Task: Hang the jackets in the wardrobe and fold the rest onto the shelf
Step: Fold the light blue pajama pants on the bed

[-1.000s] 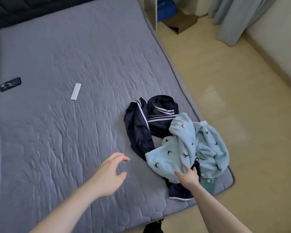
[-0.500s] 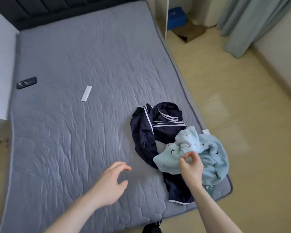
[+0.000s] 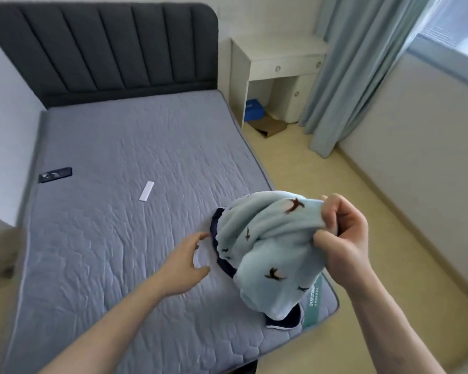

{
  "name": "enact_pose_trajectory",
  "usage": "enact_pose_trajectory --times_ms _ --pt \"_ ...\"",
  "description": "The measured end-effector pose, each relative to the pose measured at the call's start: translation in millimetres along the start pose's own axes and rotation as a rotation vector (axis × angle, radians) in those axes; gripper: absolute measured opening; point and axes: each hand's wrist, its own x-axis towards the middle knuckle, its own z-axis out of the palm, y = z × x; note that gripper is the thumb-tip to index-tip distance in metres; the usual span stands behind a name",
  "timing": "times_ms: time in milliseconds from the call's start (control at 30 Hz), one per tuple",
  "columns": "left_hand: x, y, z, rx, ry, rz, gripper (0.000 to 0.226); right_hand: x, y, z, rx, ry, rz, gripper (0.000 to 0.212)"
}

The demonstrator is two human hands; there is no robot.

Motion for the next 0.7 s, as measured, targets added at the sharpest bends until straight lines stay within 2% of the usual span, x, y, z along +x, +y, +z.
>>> enact_pose_trajectory --times_ms 67,133,167,233,300,400,500,567,600,667,700 --pt "-26 -4 -22 -0.026 0.021 0.107 0.088 -20 -26 29 0.104 -0.061 -0.012 0.035" --pt "-51 -13 -37 -0.059 0.030 0.145 0.088 -36 -42 58 0.187 -0.118 -0.026 0.035" --pt "-61 -20 -41 -0.066 0.052 0.118 0.076 -43 -47 70 0.211 -0.139 -0.033 0.036" --pt "-80 -43 -54 -0.017 0.131 0.034 0.033 -53 -51 90 0.207 -0.158 -0.035 0.036" --pt "-99 -66 -74 0.003 0.191 -0.061 0.016 -57 -46 102 0.080 -0.113 -0.030 0.033" --pt "-133 -89 -111 -0.148 0.249 -0.160 0.010 -54 -19 110 -0.218 -0.001 0.054 0.026" --pt "-169 -89 -142 -0.271 0.288 -0.229 0.030 -58 15 122 -0.473 0.027 0.232 0.026" --pt "-190 -79 -157 -0.419 0.286 -0.220 0.038 -68 32 137 -0.651 -0.027 0.304 0.032" --pt "-198 -74 -163 -0.503 0.282 -0.213 0.034 -77 36 150 -0.697 -0.070 0.299 0.035" --pt "-208 -65 -169 -0.642 0.303 -0.217 0.018 -102 35 183 -0.631 -0.236 0.264 0.042" --pt "-212 -60 -169 -0.694 0.330 -0.242 0.017 -120 32 202 -0.546 -0.392 0.253 0.045"
